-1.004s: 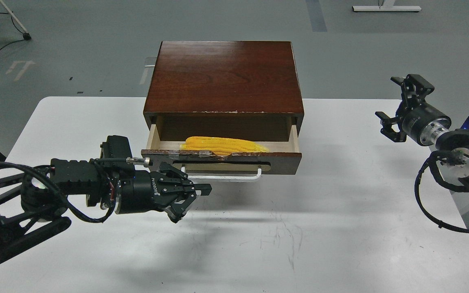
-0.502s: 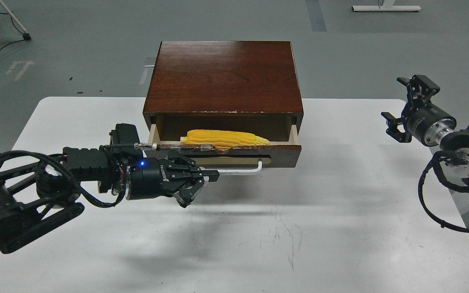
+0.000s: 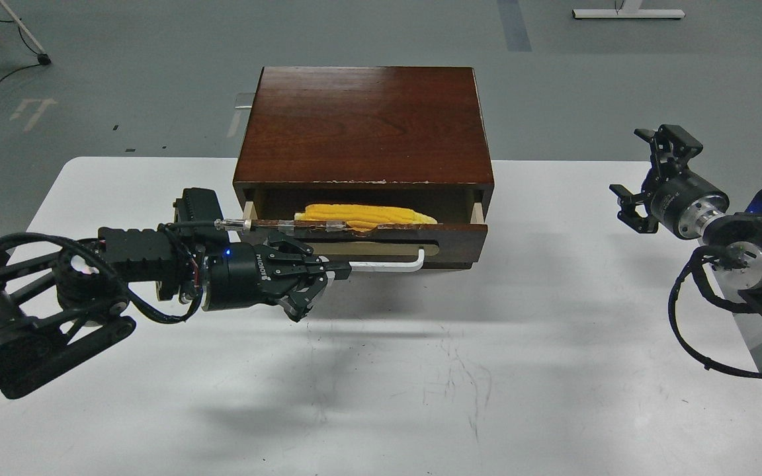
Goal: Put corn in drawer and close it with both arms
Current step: 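Push the drawer shut with the left gripper toward the cabinet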
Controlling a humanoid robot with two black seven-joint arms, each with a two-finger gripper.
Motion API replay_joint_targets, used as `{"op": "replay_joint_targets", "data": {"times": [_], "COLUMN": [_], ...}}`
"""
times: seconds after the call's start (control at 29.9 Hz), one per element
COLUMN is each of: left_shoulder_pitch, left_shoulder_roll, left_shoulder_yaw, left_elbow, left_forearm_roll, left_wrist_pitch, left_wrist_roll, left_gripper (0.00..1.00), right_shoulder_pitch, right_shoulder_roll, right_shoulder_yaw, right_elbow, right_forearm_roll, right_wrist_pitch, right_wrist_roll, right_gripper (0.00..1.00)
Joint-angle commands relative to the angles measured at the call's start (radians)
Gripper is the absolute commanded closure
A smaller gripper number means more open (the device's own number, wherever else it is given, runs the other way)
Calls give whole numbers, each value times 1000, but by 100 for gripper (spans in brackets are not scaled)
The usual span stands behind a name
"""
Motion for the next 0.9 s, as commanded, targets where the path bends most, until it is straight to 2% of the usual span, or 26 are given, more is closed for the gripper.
{"op": "replay_joint_targets", "data": {"times": [0.0, 0.54, 0.87], "left_shoulder_pitch": [-1, -18, -50], "left_shoulder_roll": [-15, -15, -59], "left_shoulder_yaw": [2, 13, 8], "left_elbow": [11, 15, 118], "left_forearm_roll": [0, 3, 3], "left_wrist_pitch": [1, 2, 5], "left_wrist_roll": [0, 0, 0], "left_gripper": [100, 100, 100], "right_shoulder_pitch": [0, -8, -6], "right_shoulder_roll": [0, 2, 0], "right_shoulder_yaw": [-2, 0, 0], "right_elbow": [0, -8, -8], "right_forearm_roll": [0, 0, 0], "right_wrist_pitch": [0, 1, 1], "right_wrist_roll": [0, 0, 0], "right_gripper": [0, 0, 0]}}
